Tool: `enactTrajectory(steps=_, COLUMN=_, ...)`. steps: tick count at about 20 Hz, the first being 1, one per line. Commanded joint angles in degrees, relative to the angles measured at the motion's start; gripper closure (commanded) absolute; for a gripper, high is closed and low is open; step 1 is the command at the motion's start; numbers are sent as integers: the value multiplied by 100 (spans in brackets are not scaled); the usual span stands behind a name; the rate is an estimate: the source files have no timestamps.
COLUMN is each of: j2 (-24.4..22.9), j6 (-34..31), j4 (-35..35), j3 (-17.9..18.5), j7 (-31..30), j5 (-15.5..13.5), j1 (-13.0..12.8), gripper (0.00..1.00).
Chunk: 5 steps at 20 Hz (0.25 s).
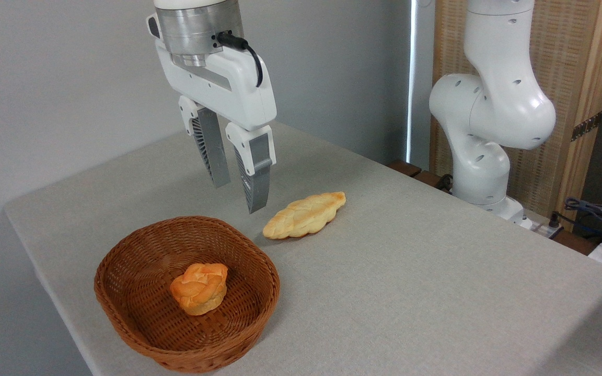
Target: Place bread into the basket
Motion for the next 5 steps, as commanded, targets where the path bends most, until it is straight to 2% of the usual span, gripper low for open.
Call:
enactTrajectory(steps=1, j2=19, j6=51, j4=38, j3=114, j7=99, j5=-78, j1=-106, gripper=0)
enactTrajectory(steps=5, j2=28, j6=-2, j4=47, j3=114, j7=64, j5=-69, j1=-124, gripper=0)
